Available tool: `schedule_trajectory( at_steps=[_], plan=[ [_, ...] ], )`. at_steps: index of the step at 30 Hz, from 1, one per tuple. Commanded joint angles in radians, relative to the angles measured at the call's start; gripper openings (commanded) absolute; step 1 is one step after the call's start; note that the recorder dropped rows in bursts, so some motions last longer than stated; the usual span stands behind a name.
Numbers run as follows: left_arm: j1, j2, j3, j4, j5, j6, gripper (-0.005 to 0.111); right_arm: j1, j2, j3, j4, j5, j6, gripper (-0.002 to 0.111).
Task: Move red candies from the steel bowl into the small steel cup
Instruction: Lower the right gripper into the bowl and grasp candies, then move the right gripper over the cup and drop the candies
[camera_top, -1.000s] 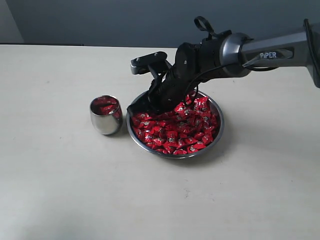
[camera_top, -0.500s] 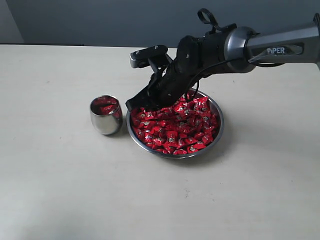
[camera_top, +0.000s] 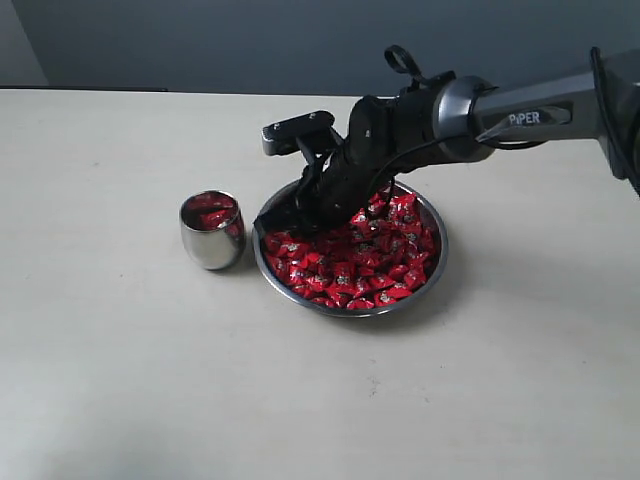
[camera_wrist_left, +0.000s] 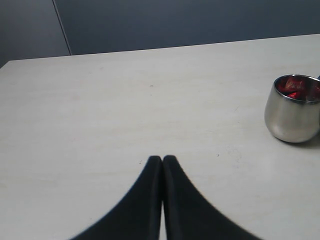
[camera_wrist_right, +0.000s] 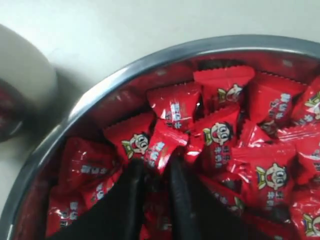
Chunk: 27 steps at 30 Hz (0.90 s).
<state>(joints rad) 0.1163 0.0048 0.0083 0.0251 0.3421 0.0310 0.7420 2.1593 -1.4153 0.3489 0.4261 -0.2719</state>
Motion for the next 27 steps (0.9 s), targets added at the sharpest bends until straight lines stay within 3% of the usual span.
schedule_trajectory(
  at_steps=[1,8,15,27],
  plan=[
    [-0.008,-0.005,-0.008,0.002,-0.005,-0.002,0.0,-0.001,-0.067,0.002,-0.002,-0.01,-0.003,0.0],
    [-0.008,-0.005,-0.008,0.002,-0.005,-0.002,0.0,0.025,-0.2,0.002,0.007,0.007,-0.003,0.0],
    [-0.008,-0.005,-0.008,0.002,-0.005,-0.002,0.0,0.162,-0.123,-0.082,0.022,-0.057,-0.016,0.0],
    [-0.008,-0.005,-0.008,0.002,-0.005,-0.002,0.0,0.164,-0.04,-0.138,-0.027,-0.029,-0.016,0.001]
  ],
)
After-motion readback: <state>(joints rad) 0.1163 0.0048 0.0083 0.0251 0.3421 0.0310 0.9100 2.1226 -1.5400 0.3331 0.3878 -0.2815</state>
